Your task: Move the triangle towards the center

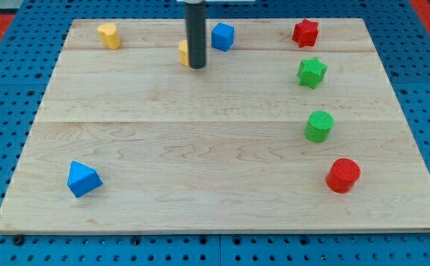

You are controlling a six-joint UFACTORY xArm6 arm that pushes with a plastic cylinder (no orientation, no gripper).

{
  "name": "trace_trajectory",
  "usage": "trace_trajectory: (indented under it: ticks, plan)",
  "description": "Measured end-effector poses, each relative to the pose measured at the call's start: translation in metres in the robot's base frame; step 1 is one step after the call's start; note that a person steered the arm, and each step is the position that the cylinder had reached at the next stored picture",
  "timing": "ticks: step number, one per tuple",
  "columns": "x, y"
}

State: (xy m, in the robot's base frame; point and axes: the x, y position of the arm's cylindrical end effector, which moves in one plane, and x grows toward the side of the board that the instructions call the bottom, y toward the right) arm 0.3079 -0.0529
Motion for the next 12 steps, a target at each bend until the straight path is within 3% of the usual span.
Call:
trace_trajectory:
  ticks: [3,4,6,7,8,9,11,12]
  plan:
    - [-0.030,-0.022]
    - [0.051,-0.022]
    - [0.273,-0.006]
    - [0.300,-0.124]
    - [0.252,-0.162]
    - [0.220,-0.102]
    - [0.283,-0.074]
    - [0.229,-0.004]
